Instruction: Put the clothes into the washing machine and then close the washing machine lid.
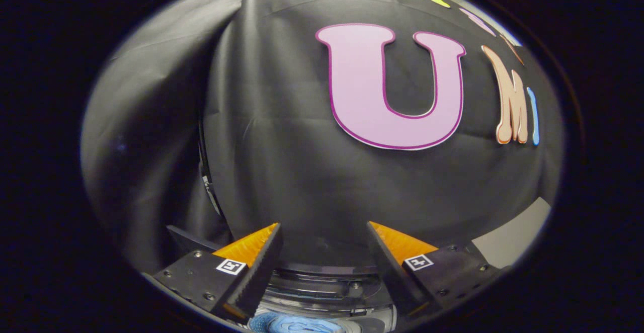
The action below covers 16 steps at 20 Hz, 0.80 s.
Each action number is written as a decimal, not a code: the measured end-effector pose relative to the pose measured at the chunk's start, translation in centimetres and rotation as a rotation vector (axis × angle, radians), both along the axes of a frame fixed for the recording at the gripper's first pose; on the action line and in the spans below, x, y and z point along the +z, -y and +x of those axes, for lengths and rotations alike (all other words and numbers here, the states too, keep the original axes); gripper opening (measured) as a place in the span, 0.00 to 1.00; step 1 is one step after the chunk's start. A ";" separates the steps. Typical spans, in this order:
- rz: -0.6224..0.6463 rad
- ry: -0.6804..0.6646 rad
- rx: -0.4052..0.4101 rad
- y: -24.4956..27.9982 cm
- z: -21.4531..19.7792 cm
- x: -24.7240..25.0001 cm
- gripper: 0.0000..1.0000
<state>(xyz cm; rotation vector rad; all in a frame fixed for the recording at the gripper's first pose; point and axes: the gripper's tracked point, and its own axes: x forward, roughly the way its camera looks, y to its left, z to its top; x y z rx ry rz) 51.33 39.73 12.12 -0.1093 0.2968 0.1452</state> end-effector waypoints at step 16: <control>0.067 -0.057 0.013 0.2 0.0 -1.2 0.99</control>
